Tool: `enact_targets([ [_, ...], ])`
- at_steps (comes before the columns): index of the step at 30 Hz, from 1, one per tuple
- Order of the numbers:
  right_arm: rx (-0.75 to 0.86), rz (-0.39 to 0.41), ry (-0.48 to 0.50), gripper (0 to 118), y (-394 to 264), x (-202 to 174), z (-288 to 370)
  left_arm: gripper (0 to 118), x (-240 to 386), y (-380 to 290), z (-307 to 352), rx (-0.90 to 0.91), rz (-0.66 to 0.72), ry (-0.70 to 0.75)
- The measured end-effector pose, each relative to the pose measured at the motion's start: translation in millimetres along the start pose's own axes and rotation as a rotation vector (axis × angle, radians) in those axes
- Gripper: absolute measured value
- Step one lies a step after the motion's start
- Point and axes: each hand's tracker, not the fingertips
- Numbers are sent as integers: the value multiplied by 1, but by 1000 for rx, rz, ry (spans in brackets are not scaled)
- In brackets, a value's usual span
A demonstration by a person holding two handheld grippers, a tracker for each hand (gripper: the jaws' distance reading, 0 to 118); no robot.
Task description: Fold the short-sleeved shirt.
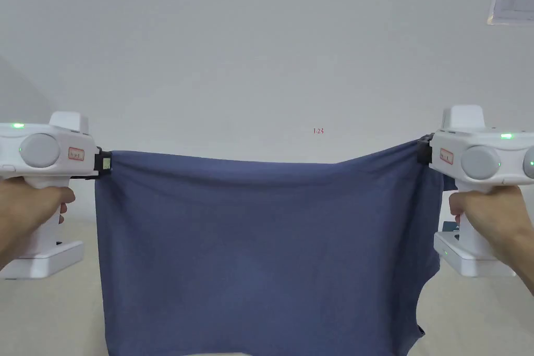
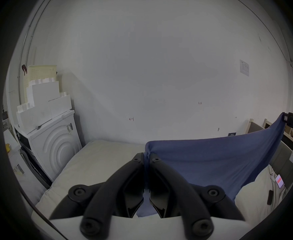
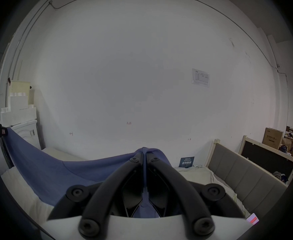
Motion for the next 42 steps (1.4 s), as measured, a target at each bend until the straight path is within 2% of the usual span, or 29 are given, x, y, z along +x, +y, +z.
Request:
enact_targets([
  [5, -25, 36, 18, 1, -45, -4, 47, 0, -8, -43, 32, -13, 1, -13],
  [20, -83, 71, 47, 1, -171, 5, 215, 0, -43, -199, 161, -45, 41, -88],
  [22, -127, 59, 54, 1, -193, 5, 236, 0, -49, -226, 173, -60, 37, -85],
  [26, -189, 91, 49, 1, -245, 0, 281, 0, -59, -284, 200, -118, 52, -95],
  [29, -246, 87, 50, 1, -281, -5, 315, 0, -64, -324, 214, -174, 40, -81],
  [33, -325, 117, 40, 1, -324, -12, 351, 0, -52, -367, 246, -230, 21, -68],
  [38, -433, 149, 58, 1, -367, -22, 373, 0, -42, -416, 264, -341, -5, -49],
  [40, -486, 139, 69, 1, -387, -23, 372, 0, -38, -431, 264, -388, -13, -34],
  [42, -534, 169, 79, 1, -407, -26, 369, 0, -41, -446, 259, -427, -13, -25],
])
